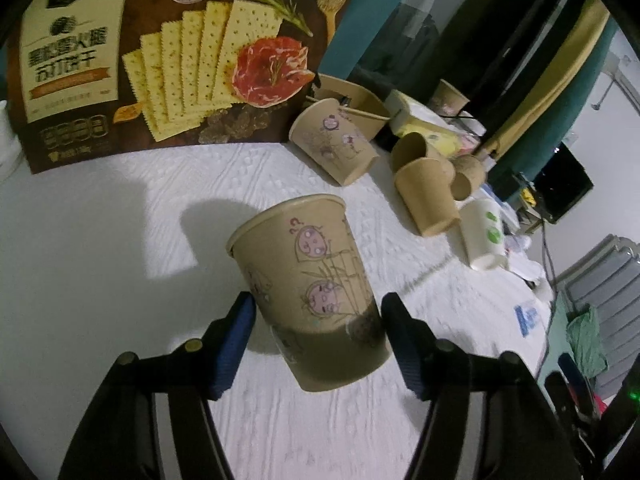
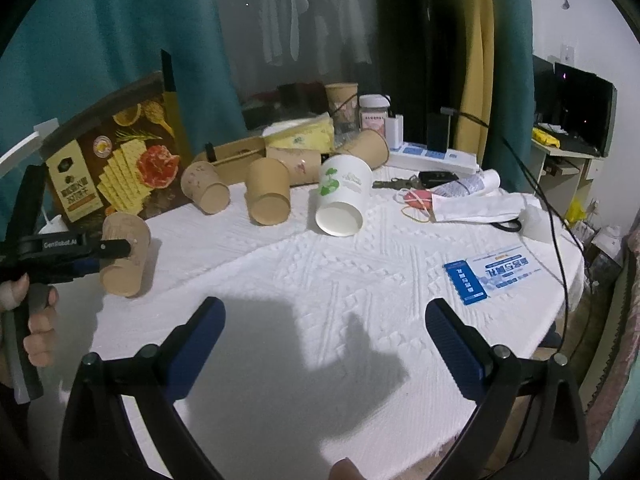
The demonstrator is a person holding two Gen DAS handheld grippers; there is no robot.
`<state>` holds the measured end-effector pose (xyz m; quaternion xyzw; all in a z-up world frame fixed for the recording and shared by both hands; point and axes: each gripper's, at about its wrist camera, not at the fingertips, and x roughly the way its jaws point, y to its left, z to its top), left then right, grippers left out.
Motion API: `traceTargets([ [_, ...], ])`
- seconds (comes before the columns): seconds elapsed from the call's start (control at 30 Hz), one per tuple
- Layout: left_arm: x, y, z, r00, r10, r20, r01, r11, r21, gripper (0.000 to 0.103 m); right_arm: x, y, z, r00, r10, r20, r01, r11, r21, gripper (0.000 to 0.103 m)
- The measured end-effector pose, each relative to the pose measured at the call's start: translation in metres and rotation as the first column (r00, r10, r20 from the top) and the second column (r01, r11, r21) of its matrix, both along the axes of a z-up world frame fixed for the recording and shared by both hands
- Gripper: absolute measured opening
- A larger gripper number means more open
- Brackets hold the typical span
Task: Flip cup upright
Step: 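Close the right tool's fingers around the side of the brown cup, then lift the brown cup with the right tool and rotate it upright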
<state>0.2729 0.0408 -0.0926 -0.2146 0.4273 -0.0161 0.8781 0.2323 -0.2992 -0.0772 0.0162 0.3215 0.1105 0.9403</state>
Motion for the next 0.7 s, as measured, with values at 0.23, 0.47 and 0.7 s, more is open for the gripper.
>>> traceTargets([
  [0.23, -0.082, -0.015, 0.021, 0.996, -0.082, 0.018, 0.082, 0.996, -0.026, 0.065, -0.045, 0.014, 0.007, 1.0, 0.023, 0.002, -0.023, 1.0, 0.015, 0.1],
  [0.47, -0.156, -0.039, 0.007, 0.984, -0.174, -0.032, 0.172, 0.984, -0.047, 0.065, -0.086, 0.026, -0.008, 0.996, 0.064, -0.059, -0.063, 0.998, 0.023, 0.1],
  [0.7, -0.179, -0.047, -0.014, 0.979, -0.182, -0.089, 0.179, 0.983, -0.041, 0.065, -0.104, 0.028, -0.018, 0.991, 0.091, -0.095, -0.09, 0.996, 0.021, 0.1],
])
